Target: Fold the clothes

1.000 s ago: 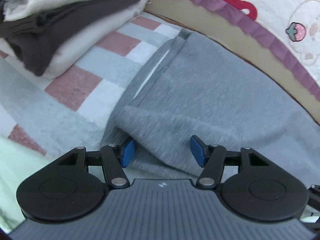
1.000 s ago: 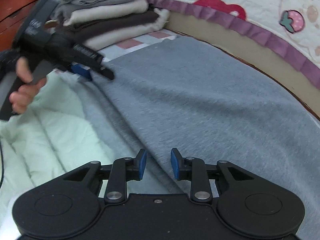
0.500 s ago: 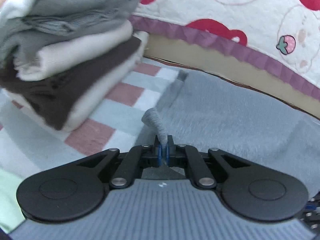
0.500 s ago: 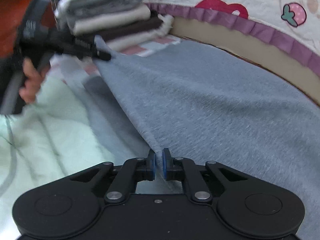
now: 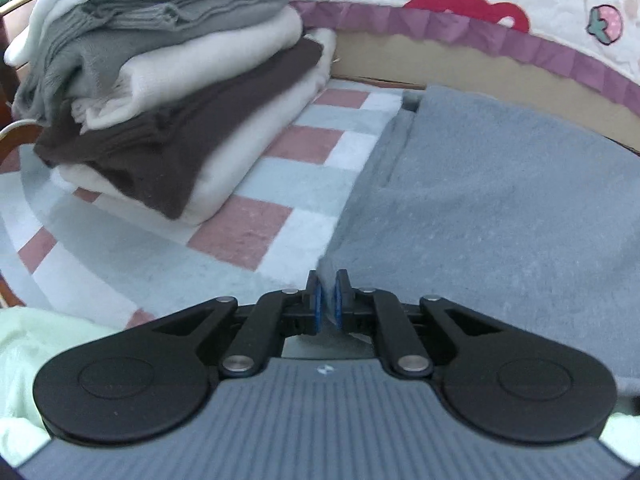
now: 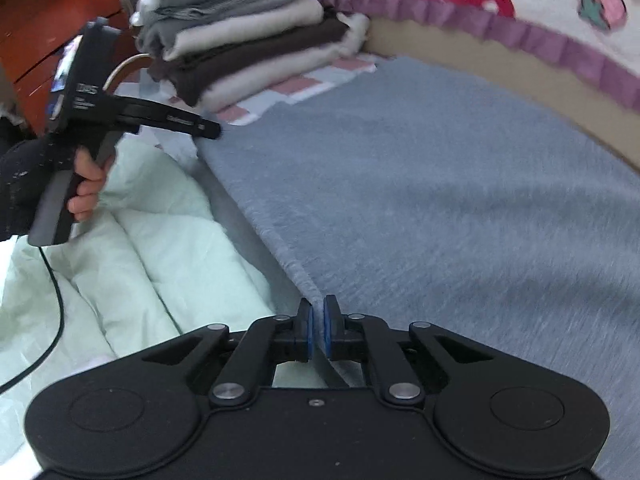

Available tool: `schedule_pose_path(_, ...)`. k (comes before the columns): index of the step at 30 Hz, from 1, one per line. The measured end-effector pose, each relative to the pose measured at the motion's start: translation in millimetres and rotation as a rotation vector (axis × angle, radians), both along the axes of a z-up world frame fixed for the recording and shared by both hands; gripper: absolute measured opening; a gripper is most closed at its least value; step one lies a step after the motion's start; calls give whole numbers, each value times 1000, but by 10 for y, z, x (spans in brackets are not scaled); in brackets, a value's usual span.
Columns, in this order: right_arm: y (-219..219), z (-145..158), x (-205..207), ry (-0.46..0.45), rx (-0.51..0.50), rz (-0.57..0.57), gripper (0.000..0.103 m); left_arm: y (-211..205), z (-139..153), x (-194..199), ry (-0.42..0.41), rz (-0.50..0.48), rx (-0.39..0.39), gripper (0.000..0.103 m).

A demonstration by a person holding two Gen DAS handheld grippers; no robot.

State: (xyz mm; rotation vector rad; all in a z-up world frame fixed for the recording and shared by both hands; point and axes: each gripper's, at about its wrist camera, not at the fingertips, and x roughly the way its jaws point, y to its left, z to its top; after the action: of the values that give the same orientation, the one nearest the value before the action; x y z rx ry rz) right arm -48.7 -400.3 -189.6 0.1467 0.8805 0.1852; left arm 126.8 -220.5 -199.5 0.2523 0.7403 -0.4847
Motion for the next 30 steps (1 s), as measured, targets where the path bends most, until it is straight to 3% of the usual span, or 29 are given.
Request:
schedule_pose_path(5, -47, 30, -21, 30, 59, 15, 10, 9, 120, 28, -73, 39, 71, 15)
schedule_pose_path(7, -127, 32, -8, 70, 148, 40, 11, 28, 207, 70, -108, 47, 81, 15)
schedule_pose_path(10, -271, 135, 23, 67, 228, 56, 14, 8, 307, 186, -40, -31, -1, 16)
schedule_pose_path(12, -419, 256, 110, 29, 221, 35, 28, -50, 345, 280, 26, -110, -56, 24)
schedule_pose_path(15, -695, 385, 415, 0, 129, -43, 33, -272, 319, 390, 34, -225, -54, 34)
schedule_pose_path(17, -821, 452, 731, -12, 39, -62, 39, -412, 250, 503, 49, -267, -58, 34)
schedule_pose_path(20, -824, 451, 1250, -35, -81, 12, 51, -545, 127, 643, 97, -271, -56, 34)
schedule_pose_path(26, -830, 447, 2287, -81, -322, 161, 51, -335, -25, 572, 120, -282, -93, 34)
schedule_pose_path(30, -971, 180, 2832, -29, -426, 151, 68, -137, -151, 662, 181, -243, -93, 34)
